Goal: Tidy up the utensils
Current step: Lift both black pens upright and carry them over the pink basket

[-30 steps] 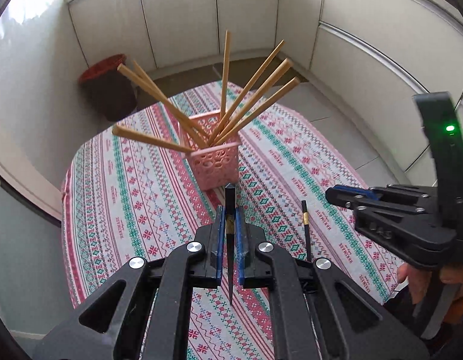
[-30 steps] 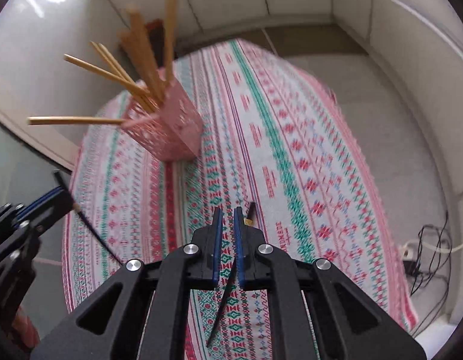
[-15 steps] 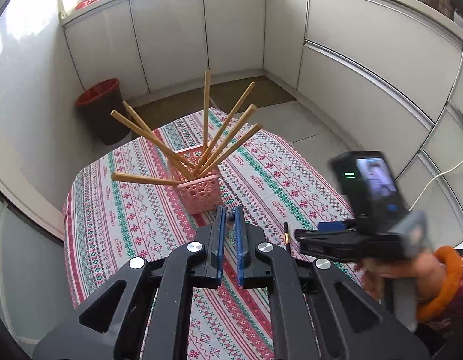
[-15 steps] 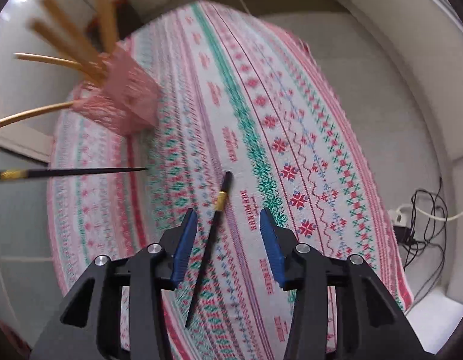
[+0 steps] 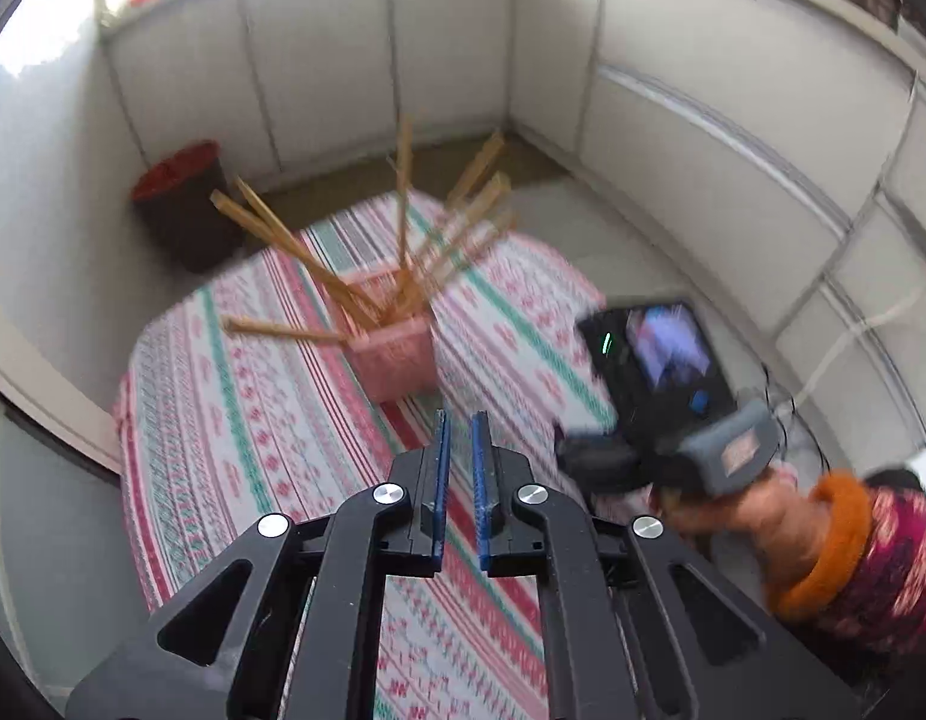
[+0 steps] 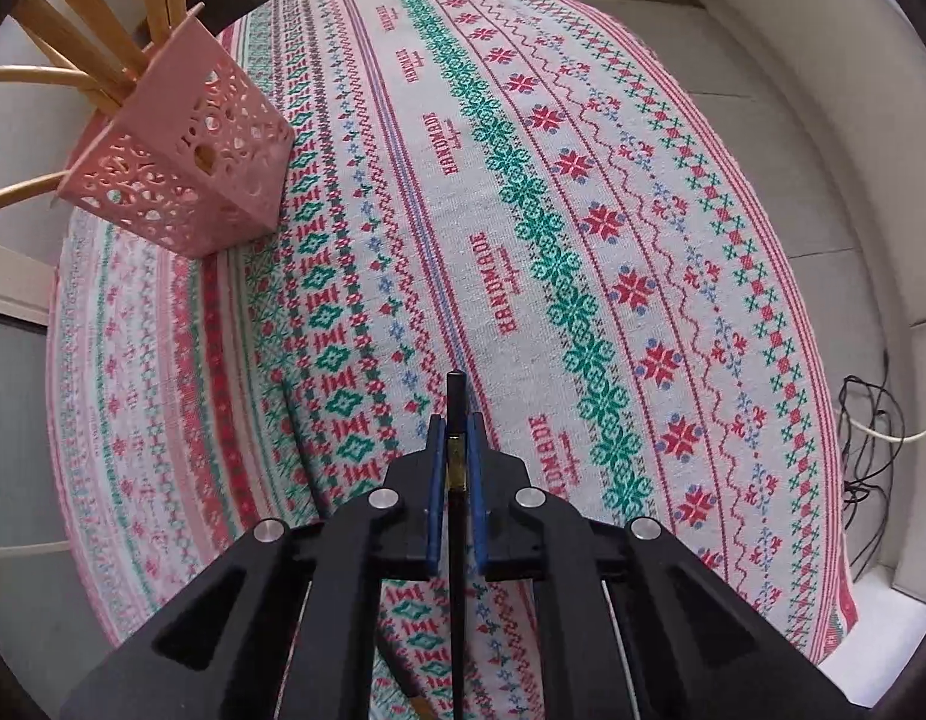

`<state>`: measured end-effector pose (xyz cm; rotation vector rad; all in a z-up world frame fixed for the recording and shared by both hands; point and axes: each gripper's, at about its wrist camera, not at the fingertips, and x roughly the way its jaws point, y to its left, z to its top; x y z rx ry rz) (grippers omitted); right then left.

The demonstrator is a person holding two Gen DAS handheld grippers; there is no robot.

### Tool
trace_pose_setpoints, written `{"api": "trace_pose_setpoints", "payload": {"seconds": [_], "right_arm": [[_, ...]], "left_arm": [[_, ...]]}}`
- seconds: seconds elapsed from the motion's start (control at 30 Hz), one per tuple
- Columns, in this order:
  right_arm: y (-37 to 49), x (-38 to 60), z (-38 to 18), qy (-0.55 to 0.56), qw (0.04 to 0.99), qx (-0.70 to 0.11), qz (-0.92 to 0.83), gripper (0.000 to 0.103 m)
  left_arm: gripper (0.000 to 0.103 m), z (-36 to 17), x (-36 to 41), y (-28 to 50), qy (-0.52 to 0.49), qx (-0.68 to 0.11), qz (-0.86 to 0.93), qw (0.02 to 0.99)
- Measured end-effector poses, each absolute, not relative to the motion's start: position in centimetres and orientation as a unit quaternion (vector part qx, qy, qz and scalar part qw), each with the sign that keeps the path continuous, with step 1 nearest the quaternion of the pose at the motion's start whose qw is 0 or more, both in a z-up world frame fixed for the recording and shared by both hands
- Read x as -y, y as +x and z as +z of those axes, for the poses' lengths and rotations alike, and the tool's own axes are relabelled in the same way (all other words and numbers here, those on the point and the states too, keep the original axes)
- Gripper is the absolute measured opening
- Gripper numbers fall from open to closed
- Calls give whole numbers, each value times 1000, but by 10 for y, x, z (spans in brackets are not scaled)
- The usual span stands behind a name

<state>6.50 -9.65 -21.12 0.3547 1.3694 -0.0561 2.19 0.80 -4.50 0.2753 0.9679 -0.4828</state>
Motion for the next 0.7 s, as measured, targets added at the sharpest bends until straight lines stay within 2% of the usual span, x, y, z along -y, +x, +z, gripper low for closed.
{"api": "trace_pose_setpoints", "payload": {"seconds": [0.03, 0.07, 0.1, 0.23, 0.33, 0.47, 0.57, 0.63, 0.67, 0.7], "right_arm": [[62, 101, -205, 167, 763, -624, -23, 7], [56, 107, -198, 173, 769, -615, -21, 7], [50, 114, -190, 178, 774, -607, -20, 7], [37, 135, -164, 190, 790, -583, -20, 7], [32, 146, -155, 199, 793, -576, -21, 7], [26, 159, -156, 210, 793, -571, -25, 7], [24, 169, -152, 219, 794, -566, -23, 7], [23, 172, -147, 220, 798, -561, -23, 7], [23, 172, -144, 222, 799, -558, -21, 7], [22, 172, -142, 223, 801, -556, -19, 7]], "left_arm": [[22, -59, -7, 26, 135, -484, -228, 834], [36, -76, -5, 30, 134, -510, -224, 820], [41, -90, -4, 33, 127, -529, -221, 809], [47, -149, 4, 54, 68, -610, -194, 766], [49, -175, 12, 71, 30, -632, -161, 757], [49, -202, 27, 91, 31, -645, -111, 755], [45, -215, 36, 97, 40, -647, -94, 756], [31, -212, 45, 96, 75, -630, -86, 769], [15, -211, 48, 94, 83, -625, -92, 770], [7, -211, 50, 93, 88, -624, -98, 770]]}}
